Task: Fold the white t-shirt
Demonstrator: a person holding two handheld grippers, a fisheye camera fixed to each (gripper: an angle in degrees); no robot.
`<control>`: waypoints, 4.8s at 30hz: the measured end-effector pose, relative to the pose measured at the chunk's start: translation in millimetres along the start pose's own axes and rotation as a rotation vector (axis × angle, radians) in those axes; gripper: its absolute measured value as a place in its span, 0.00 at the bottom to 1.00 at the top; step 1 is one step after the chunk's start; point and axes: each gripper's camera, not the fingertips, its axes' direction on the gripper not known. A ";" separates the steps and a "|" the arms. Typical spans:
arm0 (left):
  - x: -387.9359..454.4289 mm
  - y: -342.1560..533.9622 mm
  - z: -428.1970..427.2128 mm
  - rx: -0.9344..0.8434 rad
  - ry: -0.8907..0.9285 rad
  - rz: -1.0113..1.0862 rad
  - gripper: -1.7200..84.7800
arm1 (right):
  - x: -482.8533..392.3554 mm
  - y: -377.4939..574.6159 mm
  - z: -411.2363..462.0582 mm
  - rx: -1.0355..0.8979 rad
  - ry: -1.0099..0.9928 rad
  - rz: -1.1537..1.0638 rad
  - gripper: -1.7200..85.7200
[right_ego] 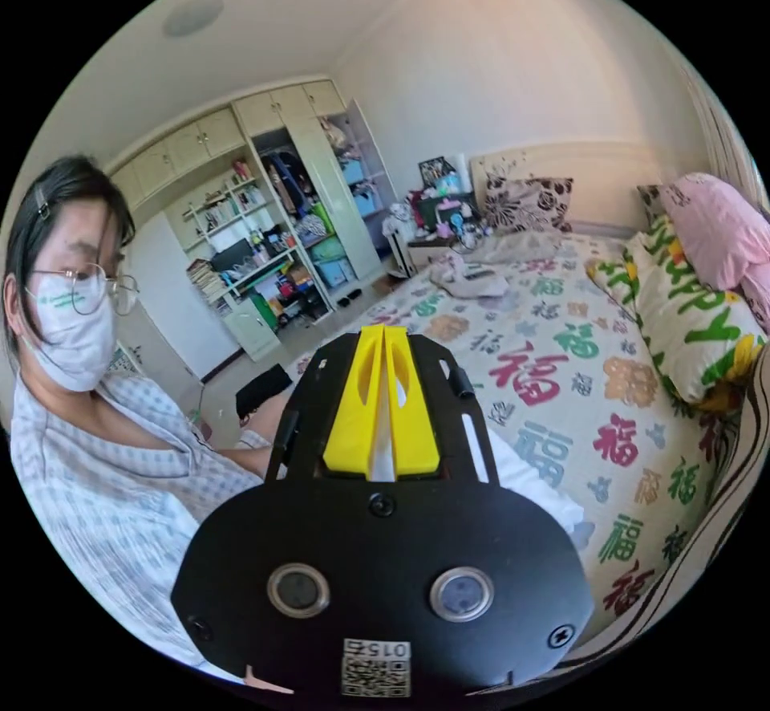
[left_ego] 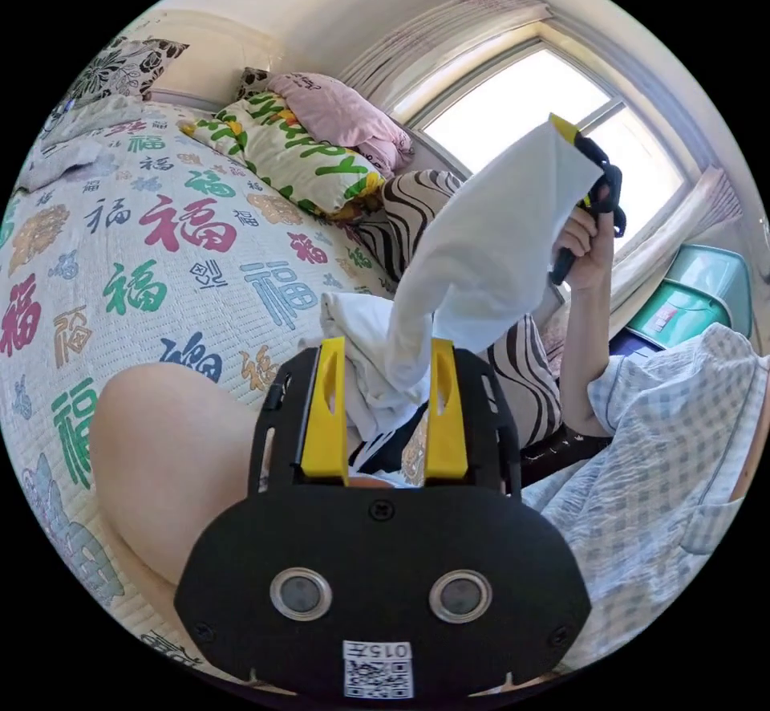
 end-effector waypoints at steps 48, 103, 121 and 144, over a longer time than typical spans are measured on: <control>150.4 61.6 -347.2 0.641 -0.588 0.067 0.02 | -154.9 -2.0 300.0 -0.335 -0.155 -0.183 0.22; 127.1 24.8 -427.7 0.204 -1.017 -0.239 0.02 | -48.5 -131.3 261.0 -0.401 -0.109 -0.258 0.02; 190.4 40.4 -430.9 0.016 -0.937 -0.173 0.02 | -140.1 -186.0 247.9 -0.092 -0.116 -0.486 0.02; 185.5 -79.7 -566.0 0.322 -1.404 -0.221 0.02 | -124.4 -360.9 415.0 -0.200 0.051 -0.399 0.02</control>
